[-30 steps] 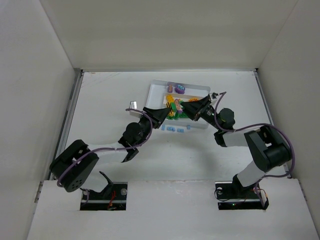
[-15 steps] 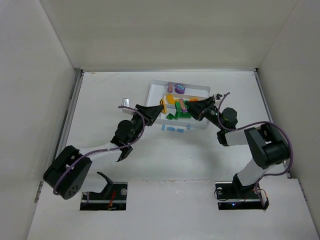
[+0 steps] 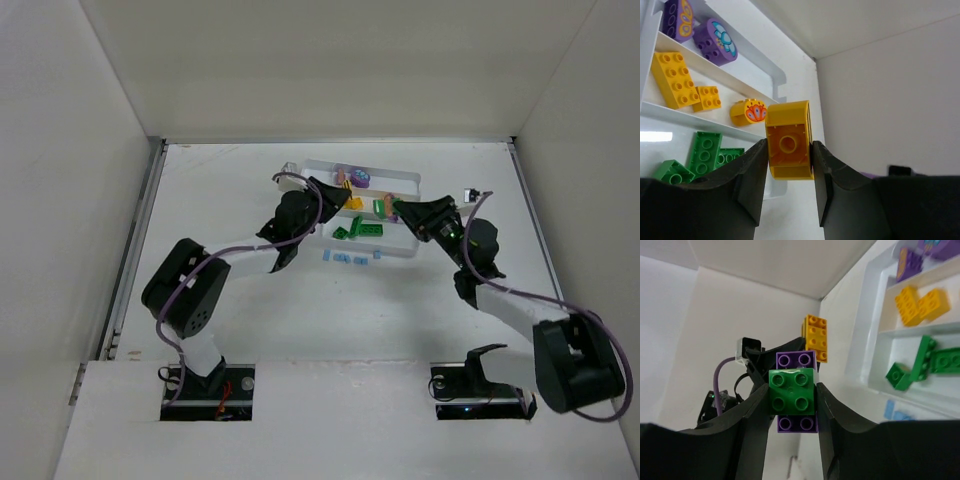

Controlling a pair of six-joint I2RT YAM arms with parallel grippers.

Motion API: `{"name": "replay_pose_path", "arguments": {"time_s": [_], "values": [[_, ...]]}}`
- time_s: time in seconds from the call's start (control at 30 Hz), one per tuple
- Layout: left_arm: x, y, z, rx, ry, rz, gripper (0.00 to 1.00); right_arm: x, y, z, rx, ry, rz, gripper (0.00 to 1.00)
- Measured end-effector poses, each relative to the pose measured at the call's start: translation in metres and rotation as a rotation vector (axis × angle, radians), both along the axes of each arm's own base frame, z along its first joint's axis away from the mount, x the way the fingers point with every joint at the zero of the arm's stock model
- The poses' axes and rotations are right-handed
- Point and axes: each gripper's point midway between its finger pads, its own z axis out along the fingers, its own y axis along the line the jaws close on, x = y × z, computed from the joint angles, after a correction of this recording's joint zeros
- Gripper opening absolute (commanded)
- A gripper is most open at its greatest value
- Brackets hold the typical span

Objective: Sort the legos into containers by color

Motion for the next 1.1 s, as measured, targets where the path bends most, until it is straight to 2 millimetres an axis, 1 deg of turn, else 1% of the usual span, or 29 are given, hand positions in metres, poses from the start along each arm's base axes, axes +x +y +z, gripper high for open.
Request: {"name": "replay_pose_path", "arguments": {"time_s": [0.1,0.2,0.3,0.37,0.53,0.6,0.67,0.87,1.1], "values": [[0.017,-0.013,-0.015,0.034,0.048,0.007,0.21,-0.008,-0.014,0.018,-0.085,-0.065,-0.101,0.29],[0.03,-0.028,-0.032,0.071,0.097,0.005,0.21,-0.02,-0.027,0.037,-0.155,-0.135,-0.192,0.3],[0.039,-0.043,-0.044,0.108,0.131,-0.005,0.22,-0.028,-0.039,0.043,-0.207,-0.169,-0.258,0.3],[0.044,-0.052,-0.049,0.127,0.15,-0.013,0.22,-0.029,-0.046,0.038,-0.238,-0.163,-0.289,0.3],[0.054,-0.068,-0.057,0.16,0.18,-0.032,0.22,-0.028,-0.051,0.003,-0.312,-0.079,-0.303,0.3],[0.058,-0.074,-0.062,0.17,0.192,-0.037,0.22,-0.028,-0.053,-0.006,-0.33,-0.057,-0.304,0.3],[0.061,-0.077,-0.067,0.181,0.208,-0.04,0.22,-0.028,-0.053,-0.007,-0.337,-0.055,-0.304,0.3],[0.064,-0.08,-0.094,0.227,0.285,-0.037,0.22,-0.029,-0.054,-0.007,-0.343,-0.059,-0.306,0.3],[0.071,-0.082,-0.109,0.234,0.331,-0.01,0.27,-0.03,-0.054,-0.005,-0.341,-0.065,-0.307,0.31]]}}
